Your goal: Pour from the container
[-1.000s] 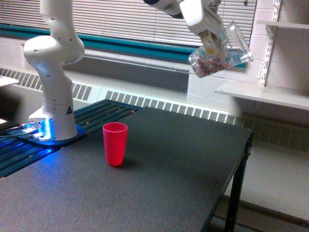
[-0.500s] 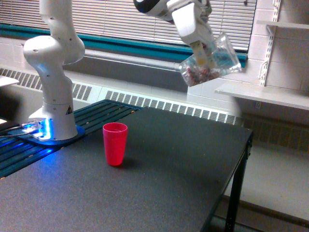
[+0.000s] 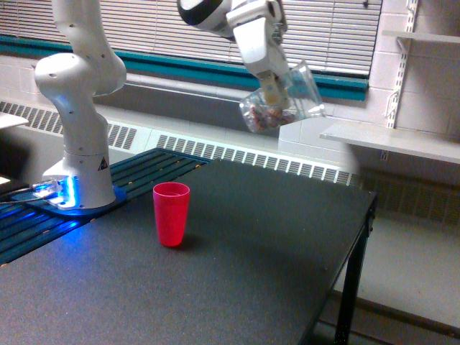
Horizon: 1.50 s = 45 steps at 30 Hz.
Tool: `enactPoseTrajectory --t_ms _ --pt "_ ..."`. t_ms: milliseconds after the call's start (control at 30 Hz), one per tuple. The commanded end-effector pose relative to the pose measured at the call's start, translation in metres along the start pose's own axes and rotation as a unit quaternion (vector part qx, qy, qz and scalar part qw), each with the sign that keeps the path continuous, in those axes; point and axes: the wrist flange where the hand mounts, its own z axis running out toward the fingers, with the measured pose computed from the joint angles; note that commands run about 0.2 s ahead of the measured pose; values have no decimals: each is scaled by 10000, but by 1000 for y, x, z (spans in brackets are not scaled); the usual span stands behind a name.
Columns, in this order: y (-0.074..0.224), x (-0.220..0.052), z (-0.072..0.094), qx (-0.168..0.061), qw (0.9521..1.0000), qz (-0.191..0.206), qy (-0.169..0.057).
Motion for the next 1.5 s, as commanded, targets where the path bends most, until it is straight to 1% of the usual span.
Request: enactPoseTrajectory --t_ms 33,200,600,700,800,1100,1300,1500 --pt "-1 -28 -12 -20 10000 12 -62" --pt "-2 -46 -20 -62 9999 -60 -138" --pt "-8 -74 -35 -96 9985 -372 -397" --pt "-9 -82 -38 -123 9978 -447 -471" --pt "-9 -89 -42 -200 9972 -520 -509" --pt "-8 -119 -45 -226 9959 -576 -667" --pt "-1 -138 -48 -261 9946 -651 -765" --pt "7 -159 -51 -299 9938 -611 -879"
